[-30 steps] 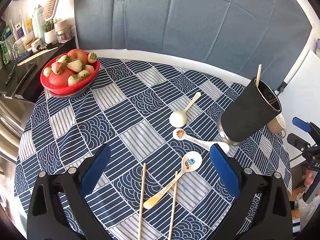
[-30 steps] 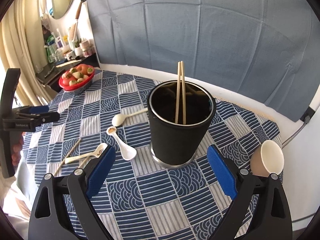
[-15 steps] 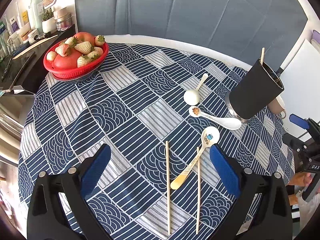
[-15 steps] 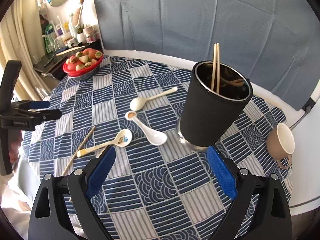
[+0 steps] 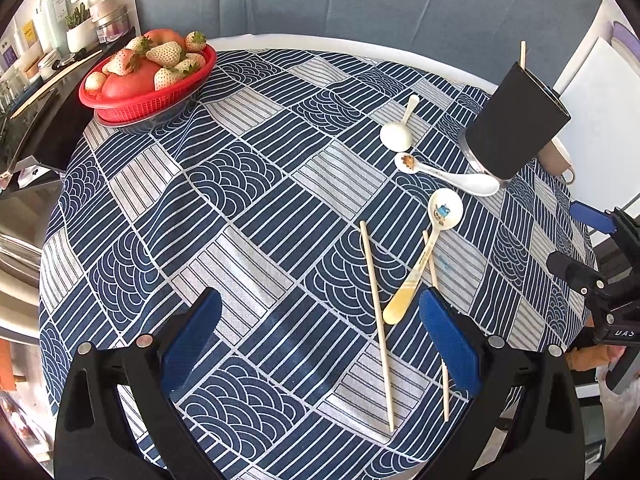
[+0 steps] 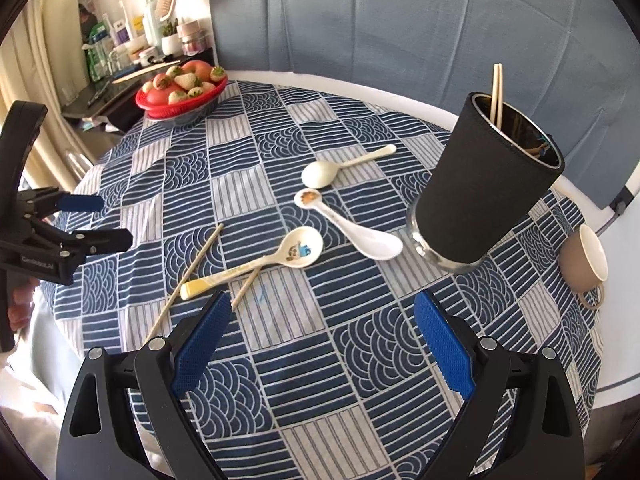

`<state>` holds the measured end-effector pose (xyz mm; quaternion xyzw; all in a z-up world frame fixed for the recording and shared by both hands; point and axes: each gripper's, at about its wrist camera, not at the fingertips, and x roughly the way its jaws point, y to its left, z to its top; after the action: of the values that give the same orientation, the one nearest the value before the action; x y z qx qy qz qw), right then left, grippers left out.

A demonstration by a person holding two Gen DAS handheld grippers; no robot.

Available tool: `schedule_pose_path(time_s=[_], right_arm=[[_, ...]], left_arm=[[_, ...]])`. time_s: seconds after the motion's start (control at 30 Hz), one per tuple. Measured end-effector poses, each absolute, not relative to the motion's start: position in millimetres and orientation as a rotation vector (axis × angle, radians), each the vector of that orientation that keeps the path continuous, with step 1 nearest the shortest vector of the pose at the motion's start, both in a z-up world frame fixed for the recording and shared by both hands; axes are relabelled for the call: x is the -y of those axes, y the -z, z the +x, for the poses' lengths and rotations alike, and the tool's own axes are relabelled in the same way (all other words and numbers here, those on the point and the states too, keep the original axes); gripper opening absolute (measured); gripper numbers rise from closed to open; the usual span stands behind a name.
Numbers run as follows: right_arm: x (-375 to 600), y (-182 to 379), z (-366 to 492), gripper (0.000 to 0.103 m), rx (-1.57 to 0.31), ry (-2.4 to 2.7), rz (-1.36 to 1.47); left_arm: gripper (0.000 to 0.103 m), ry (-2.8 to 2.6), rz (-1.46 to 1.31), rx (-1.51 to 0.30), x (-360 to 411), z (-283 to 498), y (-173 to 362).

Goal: Organize utensils
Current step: 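Withdraw both open tools from the holder toward the remaining chopsticks, then grasp a chopstick with the left gripper while the right gripper grasps another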

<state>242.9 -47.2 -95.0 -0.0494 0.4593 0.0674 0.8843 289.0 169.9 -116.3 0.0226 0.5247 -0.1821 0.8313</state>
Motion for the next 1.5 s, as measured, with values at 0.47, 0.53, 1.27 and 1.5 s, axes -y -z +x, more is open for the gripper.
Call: schedule_pose_path(time_s=[0.47,0.53,1.27,1.5], right_arm=[[10.3,146.6,244.5,0.088,-1.082,-0.17,-0.106],[5.5,154.6,246.2,0.088,-1.099,-0.174,-0.11],[2.8,196.8,252.3,0.096,-1.189,-0.16,-0.064],[3.4,196.9,259.8,0.095,-1.258,-0.165,-0.08]], left_arm=[[0.097,0.443,0.099,-1.163,-175.2,285.1,145.4],[0.097,0.454,0.101,-1.168,-172.5,284.4,149.2],[0.097,0.514,0.262,-1.216,-133.7,280.0,182.0],[0.098,0.47,0.355,-1.205,-126.1,277.8,186.9]])
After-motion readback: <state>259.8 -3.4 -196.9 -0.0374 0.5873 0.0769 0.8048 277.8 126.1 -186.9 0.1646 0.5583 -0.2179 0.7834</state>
